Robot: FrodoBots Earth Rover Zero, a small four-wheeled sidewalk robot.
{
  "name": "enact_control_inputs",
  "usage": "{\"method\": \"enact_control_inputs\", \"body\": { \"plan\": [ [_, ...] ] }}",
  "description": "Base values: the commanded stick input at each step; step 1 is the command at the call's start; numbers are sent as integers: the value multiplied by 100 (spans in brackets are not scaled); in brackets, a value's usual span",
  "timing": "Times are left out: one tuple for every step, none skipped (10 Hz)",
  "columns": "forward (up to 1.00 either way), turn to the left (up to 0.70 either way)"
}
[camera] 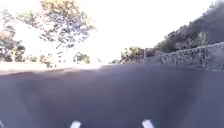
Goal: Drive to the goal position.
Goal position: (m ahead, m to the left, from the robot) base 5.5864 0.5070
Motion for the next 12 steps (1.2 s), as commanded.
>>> {"method": "enact_control_inputs", "body": {
  "plan": [
    [70, -35],
    [70, -35],
    [70, -35],
    [70, -35],
    [70, -35],
    [70, -35],
    [70, -35],
    [70, -35],
    [70, -35],
    [70, 0],
    [70, 0],
    [70, 0]
  ]
}}
